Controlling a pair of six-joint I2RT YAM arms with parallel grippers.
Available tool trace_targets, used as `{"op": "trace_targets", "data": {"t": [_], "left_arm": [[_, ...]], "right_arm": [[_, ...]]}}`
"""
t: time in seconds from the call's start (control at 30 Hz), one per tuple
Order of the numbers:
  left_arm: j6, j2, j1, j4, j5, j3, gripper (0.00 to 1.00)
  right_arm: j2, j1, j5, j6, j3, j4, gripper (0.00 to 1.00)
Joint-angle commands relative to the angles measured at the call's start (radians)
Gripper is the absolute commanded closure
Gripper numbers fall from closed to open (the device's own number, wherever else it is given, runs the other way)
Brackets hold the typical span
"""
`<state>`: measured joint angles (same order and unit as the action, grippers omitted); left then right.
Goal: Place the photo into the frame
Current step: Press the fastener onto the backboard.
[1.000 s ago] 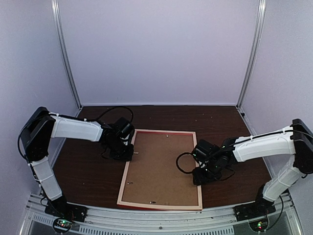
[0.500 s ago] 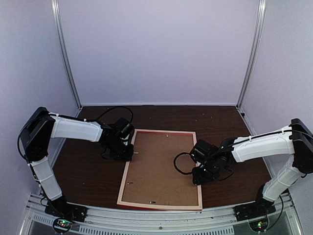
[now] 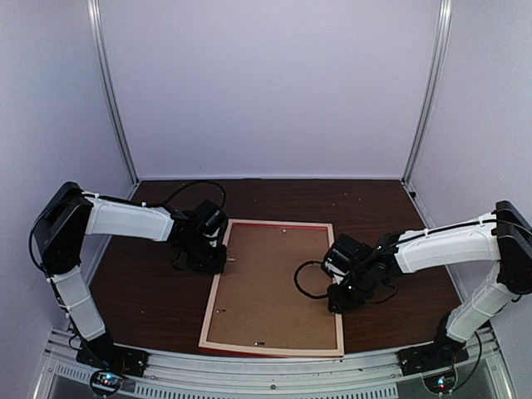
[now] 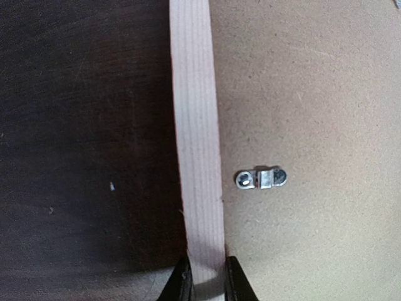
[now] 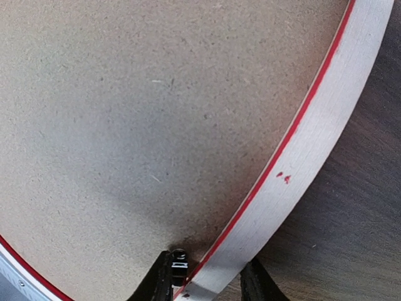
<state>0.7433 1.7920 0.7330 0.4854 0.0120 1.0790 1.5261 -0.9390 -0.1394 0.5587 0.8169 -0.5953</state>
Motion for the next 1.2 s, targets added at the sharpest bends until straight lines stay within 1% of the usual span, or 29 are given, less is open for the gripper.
{"op": "trace_targets", "data": {"t": [0.0,0.07,0.1,0.17,0.27,0.37,0.63,0.93,1.17], "left_arm": [[-0.015,-0.011,-0.001,-0.007,0.016,-0.019,0.86],[-0.015,-0.01,0.0,-0.006,0.016,-0.018,0.86],[-0.015,-0.01,0.0,-0.006,0.016,-0.016,0.86],[-0.015,-0.01,0.0,-0.006,0.016,-0.016,0.86],[-0.015,-0.01,0.0,-0.007,0.018,-0.015,0.86],[-0.015,-0.007,0.0,-0.006,0.017,-0.013,0.86],[-0.018,-0.004,0.0,-0.006,0.014,-0.007,0.86],[-0.016,-0.001,0.0,-0.007,0.016,-0.008,0.86],[-0.015,-0.003,-0.001,-0.007,0.017,-0.012,0.86]], "right_arm": [[0.02,0.014,-0.052,-0.104,-0.017,0.001,0.68],[0.014,0.023,-0.079,-0.085,-0.023,0.023,0.63],[0.009,0.03,-0.099,-0.074,-0.025,0.033,0.58],[-0.006,0.049,-0.121,-0.052,-0.031,0.051,0.51],[-0.032,0.09,-0.151,-0.021,-0.042,0.071,0.47],[-0.052,0.126,-0.163,-0.003,-0.05,0.075,0.47],[-0.044,0.173,-0.147,0.005,-0.046,0.048,0.53],[-0.011,0.163,-0.123,-0.025,-0.015,-0.018,0.53],[0.048,0.125,-0.059,0.001,0.057,-0.138,0.52]]}}
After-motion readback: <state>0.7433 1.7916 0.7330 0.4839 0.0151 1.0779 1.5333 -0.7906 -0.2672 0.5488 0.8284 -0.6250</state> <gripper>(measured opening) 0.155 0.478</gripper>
